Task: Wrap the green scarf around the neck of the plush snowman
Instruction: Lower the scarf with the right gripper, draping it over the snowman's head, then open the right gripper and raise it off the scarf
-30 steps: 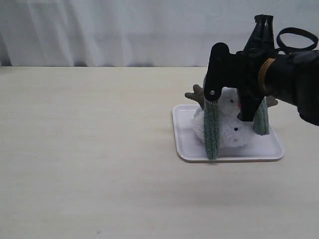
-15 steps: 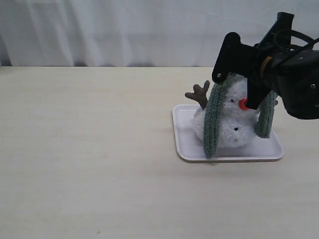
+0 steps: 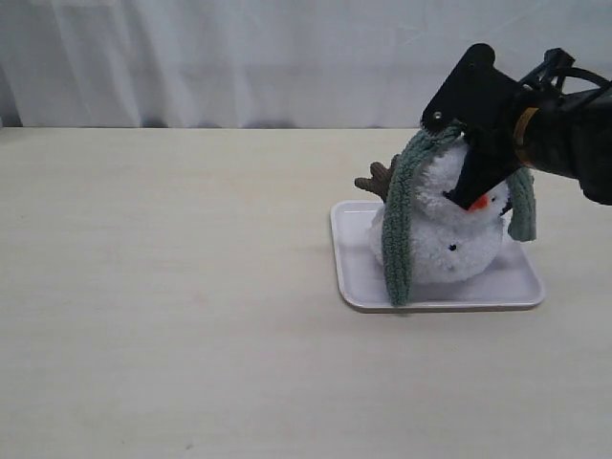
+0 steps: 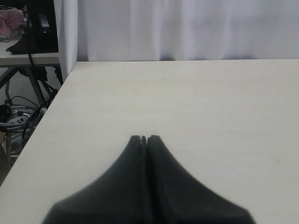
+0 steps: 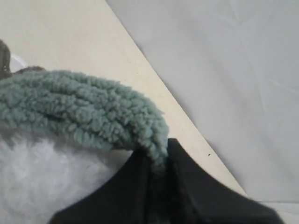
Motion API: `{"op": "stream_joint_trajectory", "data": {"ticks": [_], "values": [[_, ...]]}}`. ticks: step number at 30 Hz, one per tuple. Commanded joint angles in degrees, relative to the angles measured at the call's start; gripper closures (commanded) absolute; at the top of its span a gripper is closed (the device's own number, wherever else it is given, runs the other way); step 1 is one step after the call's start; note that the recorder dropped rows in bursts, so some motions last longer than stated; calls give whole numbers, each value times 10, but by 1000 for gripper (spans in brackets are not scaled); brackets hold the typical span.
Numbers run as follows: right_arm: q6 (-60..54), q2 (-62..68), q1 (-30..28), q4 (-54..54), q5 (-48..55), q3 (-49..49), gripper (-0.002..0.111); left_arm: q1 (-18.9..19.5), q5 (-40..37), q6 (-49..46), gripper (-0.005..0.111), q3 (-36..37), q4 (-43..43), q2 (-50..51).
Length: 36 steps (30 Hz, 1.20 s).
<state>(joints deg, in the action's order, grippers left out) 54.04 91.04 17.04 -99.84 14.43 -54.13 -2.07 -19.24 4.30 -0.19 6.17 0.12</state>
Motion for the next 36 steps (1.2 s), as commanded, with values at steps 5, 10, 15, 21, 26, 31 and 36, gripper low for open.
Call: {"op": "stream_joint_trajectory", "data": {"ticks": [5, 10, 15, 21, 26, 31, 36], "values": [[38, 1, -10, -1, 18, -5, 71, 1, 7, 1, 107, 2, -3, -1], [39, 1, -16, 86, 41, -5, 70, 1, 7, 1, 107, 2, -3, -1], [-24, 1, -36, 254, 36, -21, 70, 1, 7, 1, 107, 2, -3, -1], [-218, 1, -49, 495, 36, -46, 70, 1, 7, 1, 107, 2, -3, -1], [-279, 1, -49, 560, 44, -52, 70, 1, 7, 1, 107, 2, -3, -1], [-286, 1, -49, 604, 85, -64, 70, 1, 7, 1, 107, 2, -3, -1], [-403, 1, -49, 738, 162, -108, 70, 1, 7, 1, 107, 2, -3, -1]]}}
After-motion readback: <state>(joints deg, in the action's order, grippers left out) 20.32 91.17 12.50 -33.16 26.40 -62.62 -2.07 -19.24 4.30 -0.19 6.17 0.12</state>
